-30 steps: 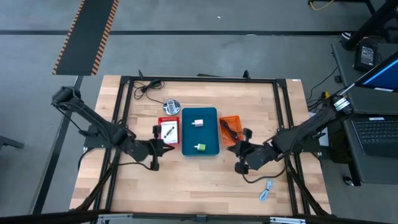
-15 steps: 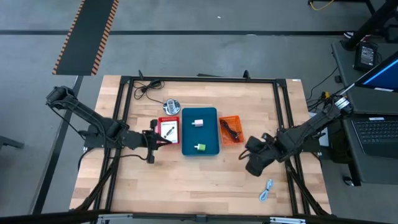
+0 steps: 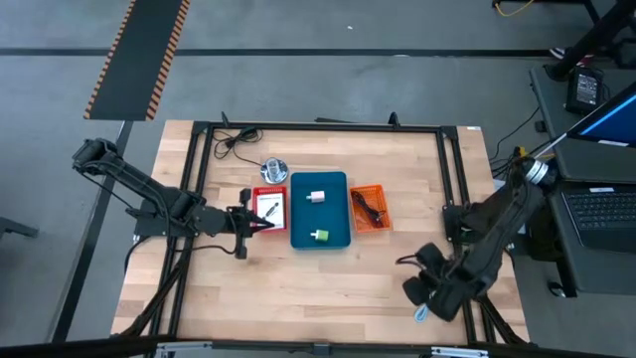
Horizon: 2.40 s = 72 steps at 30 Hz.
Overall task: Pick and place items into bin
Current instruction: Put the light blue USB cable into the orange bin
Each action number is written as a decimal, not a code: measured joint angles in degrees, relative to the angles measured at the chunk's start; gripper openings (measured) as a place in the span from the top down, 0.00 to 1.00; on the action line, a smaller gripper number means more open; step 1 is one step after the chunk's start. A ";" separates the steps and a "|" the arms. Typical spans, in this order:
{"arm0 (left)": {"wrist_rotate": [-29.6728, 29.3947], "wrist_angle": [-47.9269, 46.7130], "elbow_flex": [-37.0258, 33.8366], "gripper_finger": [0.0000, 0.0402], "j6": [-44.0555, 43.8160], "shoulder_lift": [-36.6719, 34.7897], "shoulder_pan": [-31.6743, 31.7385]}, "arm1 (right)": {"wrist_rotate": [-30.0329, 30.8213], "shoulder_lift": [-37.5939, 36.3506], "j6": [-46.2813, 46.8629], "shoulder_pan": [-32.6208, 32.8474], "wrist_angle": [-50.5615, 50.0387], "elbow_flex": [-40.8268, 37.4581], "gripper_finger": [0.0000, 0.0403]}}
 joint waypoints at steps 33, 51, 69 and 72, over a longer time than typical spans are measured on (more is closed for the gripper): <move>0.14 -1.07 0.00 1.00 -0.63 0.00 -0.06 | -5.00 22.16 14.65 5.11 3.56 12.44 1.00; 0.14 -1.05 0.00 0.99 -0.70 0.00 -0.04 | -10.33 22.13 15.83 5.14 7.64 12.44 1.00; 0.67 -1.05 0.02 0.99 -2.01 0.00 -0.04 | -14.76 22.11 17.48 5.14 8.62 12.44 1.00; 1.65 -1.05 0.02 1.00 -2.01 0.00 -0.04 | -14.76 22.07 17.48 5.14 8.94 12.44 0.98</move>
